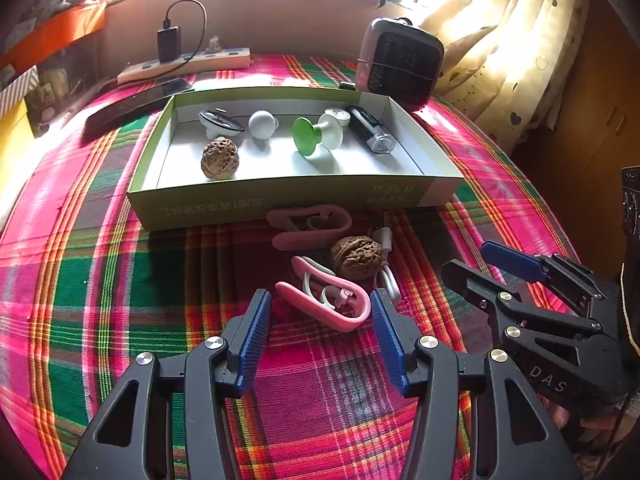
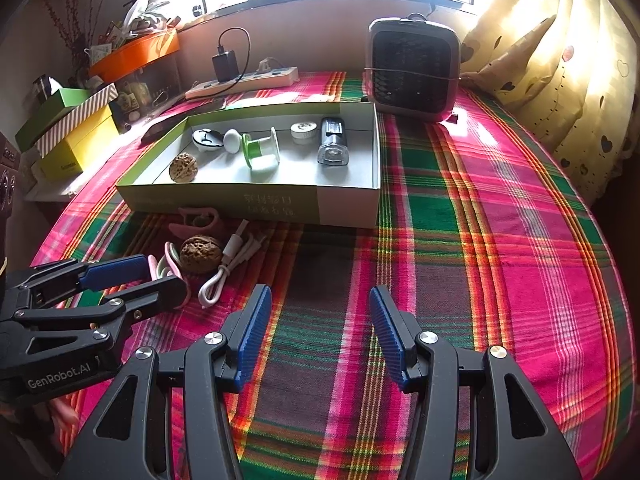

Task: Organize objects
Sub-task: 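Move left tool toward the pink clip while right tool approaches the white cable, then close right tool on the white cable while left tool lowers to the pink clip, then close left tool on the pink clip while right tool holds the cable, then lift the pink clip with left tool while right tool lifts the cable, then carry the clip and cable with both tools over the white box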

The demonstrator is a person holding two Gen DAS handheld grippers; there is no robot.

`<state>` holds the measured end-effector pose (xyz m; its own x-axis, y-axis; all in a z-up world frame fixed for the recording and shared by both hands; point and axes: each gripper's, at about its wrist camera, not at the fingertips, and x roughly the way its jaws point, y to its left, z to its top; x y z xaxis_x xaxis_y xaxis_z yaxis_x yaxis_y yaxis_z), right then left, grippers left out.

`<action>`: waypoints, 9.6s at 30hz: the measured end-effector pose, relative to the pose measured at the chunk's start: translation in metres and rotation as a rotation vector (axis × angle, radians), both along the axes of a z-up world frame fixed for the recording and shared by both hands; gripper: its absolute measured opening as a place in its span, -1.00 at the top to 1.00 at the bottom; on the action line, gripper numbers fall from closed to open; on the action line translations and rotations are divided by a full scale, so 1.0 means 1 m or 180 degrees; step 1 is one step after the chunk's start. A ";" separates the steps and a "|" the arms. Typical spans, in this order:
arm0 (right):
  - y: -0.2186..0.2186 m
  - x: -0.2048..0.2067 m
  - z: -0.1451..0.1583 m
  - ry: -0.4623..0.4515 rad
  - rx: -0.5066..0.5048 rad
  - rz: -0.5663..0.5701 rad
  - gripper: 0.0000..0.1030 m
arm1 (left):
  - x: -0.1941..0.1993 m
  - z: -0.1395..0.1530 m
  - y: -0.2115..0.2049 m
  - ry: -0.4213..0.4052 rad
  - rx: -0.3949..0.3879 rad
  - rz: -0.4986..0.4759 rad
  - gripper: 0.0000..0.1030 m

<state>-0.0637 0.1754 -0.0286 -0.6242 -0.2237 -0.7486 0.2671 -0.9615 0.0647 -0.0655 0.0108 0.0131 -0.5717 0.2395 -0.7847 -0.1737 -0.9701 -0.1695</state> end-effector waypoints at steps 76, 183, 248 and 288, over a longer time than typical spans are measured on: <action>-0.052 -0.023 -0.006 -0.0057 0.0256 0.0320 0.49 | -0.028 0.004 -0.044 0.0104 -0.0311 -0.0290 0.03; -0.055 -0.019 -0.007 -0.0063 0.0223 0.0387 0.70 | -0.017 -0.003 -0.028 0.0120 -0.0425 -0.0305 0.58; -0.025 -0.006 0.025 0.0063 -0.0210 0.0254 0.78 | -0.015 0.027 -0.028 0.0271 -0.0293 -0.0280 0.59; -0.011 -0.099 0.042 -0.0005 -0.0334 0.0094 0.78 | -0.096 0.032 -0.023 0.0231 -0.0246 -0.0261 0.59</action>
